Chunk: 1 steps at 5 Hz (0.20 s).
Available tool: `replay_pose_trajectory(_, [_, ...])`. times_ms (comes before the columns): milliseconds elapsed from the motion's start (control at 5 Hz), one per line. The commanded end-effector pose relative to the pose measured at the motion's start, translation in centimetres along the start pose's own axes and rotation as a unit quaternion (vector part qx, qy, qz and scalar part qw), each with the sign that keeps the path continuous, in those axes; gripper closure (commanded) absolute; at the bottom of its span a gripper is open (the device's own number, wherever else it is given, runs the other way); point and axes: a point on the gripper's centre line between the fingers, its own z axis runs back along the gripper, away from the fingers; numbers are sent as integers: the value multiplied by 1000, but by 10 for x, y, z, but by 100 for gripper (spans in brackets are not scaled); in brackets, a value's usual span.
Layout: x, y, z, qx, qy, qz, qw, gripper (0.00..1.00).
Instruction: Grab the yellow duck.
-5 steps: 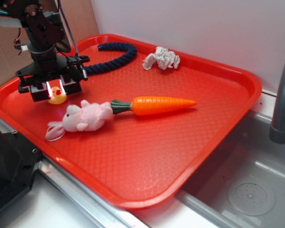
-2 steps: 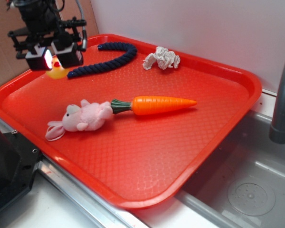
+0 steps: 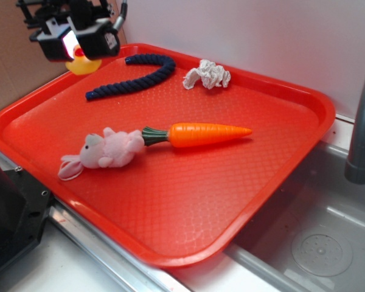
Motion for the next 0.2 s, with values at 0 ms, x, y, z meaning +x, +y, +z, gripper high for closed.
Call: replay_pose_trajectory(0, [-7, -9, 30, -2, -25, -80, 996, 100])
